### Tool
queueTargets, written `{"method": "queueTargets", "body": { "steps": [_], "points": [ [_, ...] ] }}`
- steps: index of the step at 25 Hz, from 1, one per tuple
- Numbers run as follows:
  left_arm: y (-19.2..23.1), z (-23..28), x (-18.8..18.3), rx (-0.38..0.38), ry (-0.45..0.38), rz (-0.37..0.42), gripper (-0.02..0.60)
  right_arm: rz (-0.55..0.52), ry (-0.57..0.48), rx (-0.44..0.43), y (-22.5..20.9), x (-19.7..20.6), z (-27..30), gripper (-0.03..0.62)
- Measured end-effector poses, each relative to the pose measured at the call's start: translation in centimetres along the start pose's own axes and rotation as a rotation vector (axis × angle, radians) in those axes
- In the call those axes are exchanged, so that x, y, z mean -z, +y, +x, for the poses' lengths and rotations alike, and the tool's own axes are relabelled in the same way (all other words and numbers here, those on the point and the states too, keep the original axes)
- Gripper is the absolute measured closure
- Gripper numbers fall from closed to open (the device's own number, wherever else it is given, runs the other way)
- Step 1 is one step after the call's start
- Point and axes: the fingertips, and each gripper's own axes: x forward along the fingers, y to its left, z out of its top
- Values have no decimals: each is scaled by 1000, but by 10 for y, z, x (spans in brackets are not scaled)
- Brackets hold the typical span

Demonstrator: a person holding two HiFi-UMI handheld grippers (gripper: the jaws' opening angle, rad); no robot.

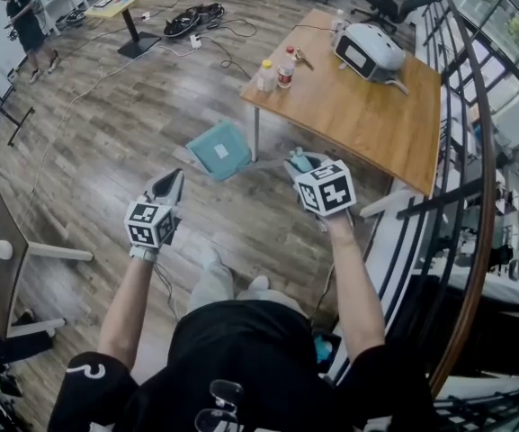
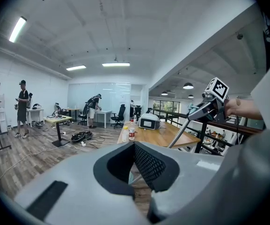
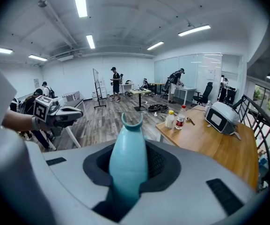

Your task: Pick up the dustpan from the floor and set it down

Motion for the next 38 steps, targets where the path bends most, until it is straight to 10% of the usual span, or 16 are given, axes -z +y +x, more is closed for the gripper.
{"method": "queueTargets", "body": {
  "steps": [38],
  "points": [
    [-279,180,118,615,183,107,583,473,207,451,-124,336,-83,514]
  ]
}}
